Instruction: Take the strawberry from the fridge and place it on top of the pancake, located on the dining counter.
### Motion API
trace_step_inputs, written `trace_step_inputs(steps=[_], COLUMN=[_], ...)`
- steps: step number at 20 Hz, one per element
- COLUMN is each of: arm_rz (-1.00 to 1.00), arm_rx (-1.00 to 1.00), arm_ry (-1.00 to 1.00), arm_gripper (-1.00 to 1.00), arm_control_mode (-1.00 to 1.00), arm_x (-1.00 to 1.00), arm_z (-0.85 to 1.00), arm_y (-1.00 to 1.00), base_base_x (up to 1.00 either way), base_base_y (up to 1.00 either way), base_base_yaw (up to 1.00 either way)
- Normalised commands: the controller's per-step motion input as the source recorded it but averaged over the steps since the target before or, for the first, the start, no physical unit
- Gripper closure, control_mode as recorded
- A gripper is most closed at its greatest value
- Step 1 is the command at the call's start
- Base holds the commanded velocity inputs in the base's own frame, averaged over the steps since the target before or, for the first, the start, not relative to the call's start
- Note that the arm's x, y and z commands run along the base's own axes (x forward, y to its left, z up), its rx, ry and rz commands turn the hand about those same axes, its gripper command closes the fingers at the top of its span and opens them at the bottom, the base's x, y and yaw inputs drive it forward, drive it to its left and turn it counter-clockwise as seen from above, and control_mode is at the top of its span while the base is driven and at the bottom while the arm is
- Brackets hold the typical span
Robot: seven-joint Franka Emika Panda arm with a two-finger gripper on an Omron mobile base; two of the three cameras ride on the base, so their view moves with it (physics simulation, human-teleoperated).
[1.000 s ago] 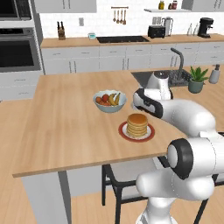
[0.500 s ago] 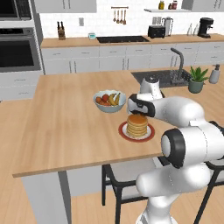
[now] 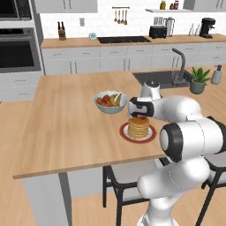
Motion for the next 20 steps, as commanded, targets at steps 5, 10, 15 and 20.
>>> trace_step_inputs(steps=[5,10,15,20], arm_rz=[0.05,0.05,0.03,0.02], arm_rx=[0.0,0.0,0.0,0.0], arm_ry=[0.0,0.04,0.01,0.0], arm_gripper=[1.0,1.0,1.0,1.0], arm_control_mode=[-1.0,-1.0,-1.0,-1.0], arm_x=[0.13,0.16,0.05,0.06], arm_z=[-0.22,-0.19,0.0,0.03], arm_y=[0.0,0.0,0.0,0.0], base_base_x=[0.0,0.0,0.0,0.0], base_base_y=[0.0,0.0,0.0,0.0], base_base_yaw=[0.0,0.0,0.0,0.0])
